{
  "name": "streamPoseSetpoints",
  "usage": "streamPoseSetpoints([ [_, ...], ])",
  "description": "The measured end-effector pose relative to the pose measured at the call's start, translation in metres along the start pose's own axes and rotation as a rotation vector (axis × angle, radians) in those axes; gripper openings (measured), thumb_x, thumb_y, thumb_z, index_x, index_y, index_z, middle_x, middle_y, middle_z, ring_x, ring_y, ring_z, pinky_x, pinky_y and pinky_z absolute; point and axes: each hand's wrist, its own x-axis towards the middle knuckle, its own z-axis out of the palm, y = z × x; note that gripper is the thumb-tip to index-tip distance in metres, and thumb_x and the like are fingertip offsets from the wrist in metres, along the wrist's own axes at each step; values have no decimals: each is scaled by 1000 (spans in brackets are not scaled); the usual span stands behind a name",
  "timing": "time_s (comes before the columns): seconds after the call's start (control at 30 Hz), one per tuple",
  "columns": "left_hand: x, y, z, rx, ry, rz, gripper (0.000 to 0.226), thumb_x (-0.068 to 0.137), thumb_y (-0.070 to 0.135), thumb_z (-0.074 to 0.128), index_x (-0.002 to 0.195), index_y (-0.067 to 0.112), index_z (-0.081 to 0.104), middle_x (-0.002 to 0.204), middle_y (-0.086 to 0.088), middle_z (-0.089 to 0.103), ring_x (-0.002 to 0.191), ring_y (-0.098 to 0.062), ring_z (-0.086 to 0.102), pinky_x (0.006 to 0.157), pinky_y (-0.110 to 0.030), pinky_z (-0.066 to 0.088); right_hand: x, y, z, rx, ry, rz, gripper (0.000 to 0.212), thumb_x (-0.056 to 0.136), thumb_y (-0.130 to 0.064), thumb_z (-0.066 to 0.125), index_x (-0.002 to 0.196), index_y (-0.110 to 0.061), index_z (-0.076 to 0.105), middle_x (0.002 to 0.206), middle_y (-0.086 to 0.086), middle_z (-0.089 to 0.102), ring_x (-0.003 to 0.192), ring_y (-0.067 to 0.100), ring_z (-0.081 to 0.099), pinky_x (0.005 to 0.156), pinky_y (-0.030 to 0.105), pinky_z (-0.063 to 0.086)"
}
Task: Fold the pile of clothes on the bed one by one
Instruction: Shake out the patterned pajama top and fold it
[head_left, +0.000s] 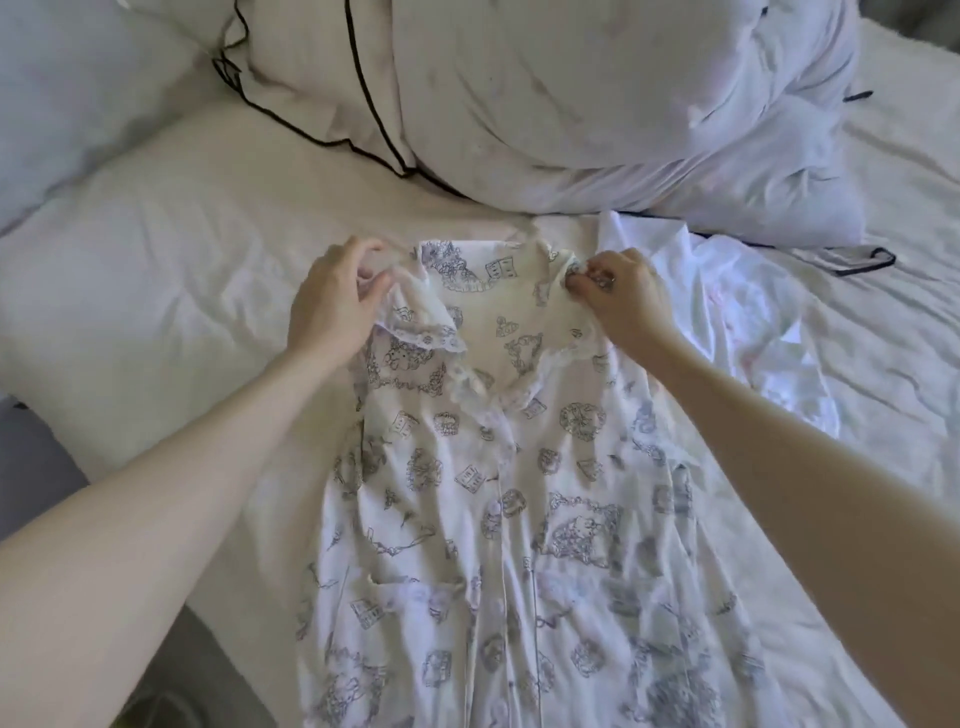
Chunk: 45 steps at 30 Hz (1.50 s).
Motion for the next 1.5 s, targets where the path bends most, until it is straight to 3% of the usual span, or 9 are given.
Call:
streamPoseSetpoints([
  [0.13,-28,-40,34,-68,-206,-144,41,98,17,46,138,12,40,129,-18,47,120,-30,47,101,-39,38,-17,31,40,-139,-48,65,44,97,-35,47,137,-17,46,142,9,42,130,29,35,105,39,29],
  [0.27,-101,-79,44,-90,-270,-405,40,96,4,43,136,3,42,132,-23,45,121,-33,48,104,-37,35,-78,39,77,-212,-190,-19,48,100,-35,40,145,-19,35,154,5,29,143,23,20,115,42,13],
  [0.37,-153,-104,44,-56,-232,-554,31,95,3,47,124,2,56,122,-20,57,110,-33,55,96,-35,39,-135,31,108,-259,-299,-126,51,101,-36,37,148,-21,27,158,4,15,147,24,7,118,48,0],
  [0.5,-198,-117,40,-252,-239,-753,16,92,4,54,103,7,66,103,-12,68,89,-23,63,84,-32,50,-206,11,141,-269,-413,-241,50,99,-34,40,146,-19,34,156,8,21,146,29,7,116,54,0],
  [0.63,-234,-118,42,-502,-276,-926,15,94,4,52,92,9,67,64,-2,66,43,-4,55,40,-16,46,-258,1,159,-323,-459,-261,50,94,-39,40,139,-18,47,148,11,40,138,33,33,111,58,19],
  [0.8,-257,-130,33,-585,-383,-898,21,94,4,52,94,18,68,41,10,54,33,-3,38,34,-15,32,-288,21,166,-384,-430,-180,53,93,-42,54,140,-19,45,151,11,33,142,32,24,113,57,21],
  [0.97,-257,-130,26,-608,-575,-887,21,96,8,50,104,22,64,38,14,51,31,0,33,32,-13,23,-286,25,172,-554,-544,-76,57,98,-53,23,151,-33,13,160,0,-6,144,16,-17,119,44,-5],
  [1.2,-255,-132,18,-699,-763,-907,32,95,-1,43,106,21,64,41,16,54,30,3,38,33,-9,25,-289,-1,179,-623,-574,80,56,100,-44,23,151,-33,5,159,0,-13,146,20,-16,117,48,-4],
  [1.5,-259,-160,8,-711,-641,-862,20,92,7,56,88,22,69,64,2,64,46,-8,46,39,-18,36,-284,-11,180,-689,-631,127,56,100,-43,22,151,-32,2,159,1,-16,145,21,-17,117,47,-4],
])
